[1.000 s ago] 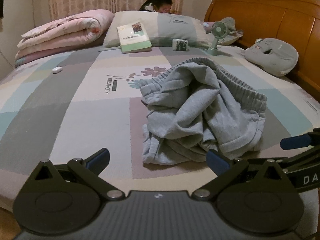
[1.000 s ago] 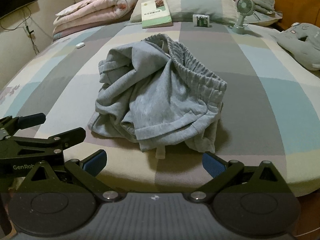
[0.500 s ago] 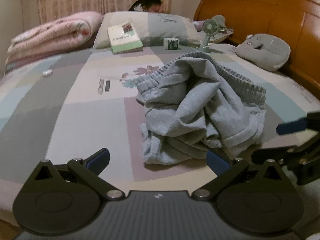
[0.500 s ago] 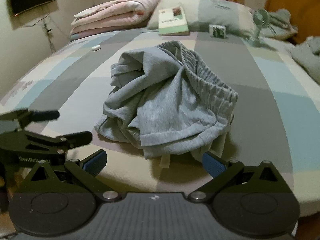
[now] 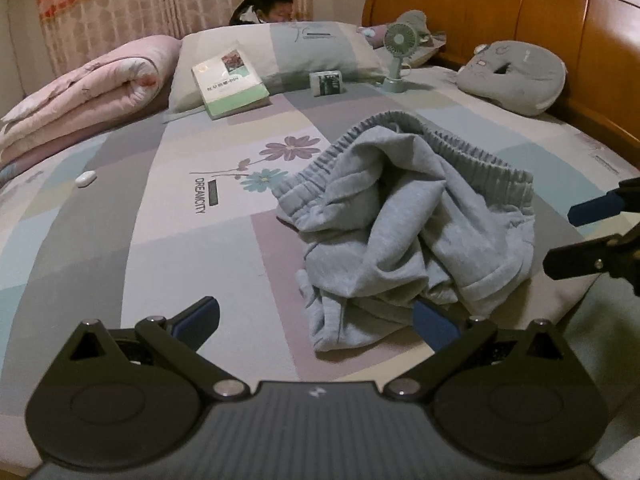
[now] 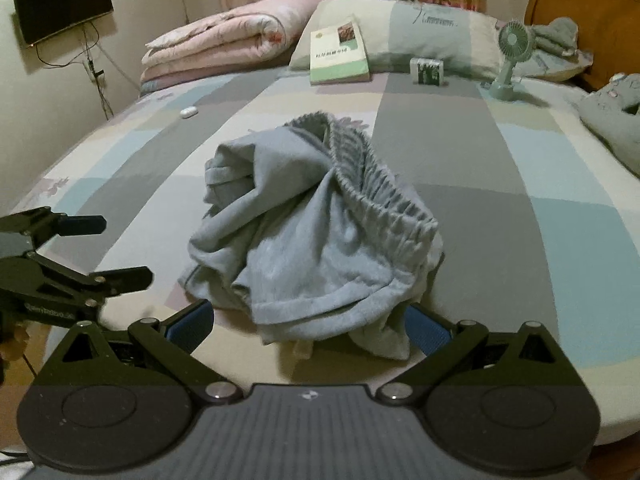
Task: Fold clothes
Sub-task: 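Move both grippers toward the crumpled grey sweatpants on the bed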
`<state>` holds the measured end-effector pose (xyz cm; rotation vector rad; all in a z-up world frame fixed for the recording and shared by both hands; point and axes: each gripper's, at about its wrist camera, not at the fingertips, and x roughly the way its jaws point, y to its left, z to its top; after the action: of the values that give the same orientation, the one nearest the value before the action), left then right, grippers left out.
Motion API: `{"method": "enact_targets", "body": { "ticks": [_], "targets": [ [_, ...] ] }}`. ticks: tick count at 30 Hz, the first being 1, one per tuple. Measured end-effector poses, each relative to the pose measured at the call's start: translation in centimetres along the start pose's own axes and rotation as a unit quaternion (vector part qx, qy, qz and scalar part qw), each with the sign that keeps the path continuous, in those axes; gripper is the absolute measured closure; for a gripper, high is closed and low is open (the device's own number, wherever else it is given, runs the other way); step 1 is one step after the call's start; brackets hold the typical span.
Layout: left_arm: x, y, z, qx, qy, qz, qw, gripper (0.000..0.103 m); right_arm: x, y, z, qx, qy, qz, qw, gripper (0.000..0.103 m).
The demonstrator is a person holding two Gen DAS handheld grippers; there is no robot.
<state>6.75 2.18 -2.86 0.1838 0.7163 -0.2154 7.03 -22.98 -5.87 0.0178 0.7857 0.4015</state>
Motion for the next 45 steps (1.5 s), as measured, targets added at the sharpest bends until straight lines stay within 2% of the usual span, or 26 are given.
{"method": "enact_targets", "body": {
  "ticks": [2, 7, 19, 27, 38, 45],
  "targets": [
    [0.0, 0.2, 0.1, 0.002, 0.0, 0.0, 1.0, 0.001, 0.1, 0.0, -0.5, -0.028, -0.01, 0.009, 1.0, 0.0],
    [0.0, 0.7, 0.2, 0.009, 0.001, -0.007, 0.9999, 0.001, 0.5, 0.0, -0.8, -0.051, 0.013, 0.001, 0.999, 0.0],
    [0.6, 2.1, 1.5, 0.006, 0.008, -0.003, 0.9999, 0.004, 0.7, -0.7, 0.3, -0.048, 0.011, -0.009, 0.999, 0.0],
    [1.0, 1.9, 1.7, 0.004, 0.014, -0.006, 0.9999, 0.003, 1.3, -1.0, 0.9, -0.027, 0.015, -0.007, 0.999, 0.0],
    [1.4, 1.3, 2.2, 0.015, 0.005, -0.014, 0.9998, 0.004, 1.5, -1.2, 1.4, -0.028, 0.009, -0.02, 0.999, 0.0],
    [1.4, 1.3, 2.3, -0.024, 0.008, -0.025, 0.9994, 0.004, 1.8, -1.4, 1.4, -0.01, 0.007, -0.017, 1.0, 0.0]
  ]
}}
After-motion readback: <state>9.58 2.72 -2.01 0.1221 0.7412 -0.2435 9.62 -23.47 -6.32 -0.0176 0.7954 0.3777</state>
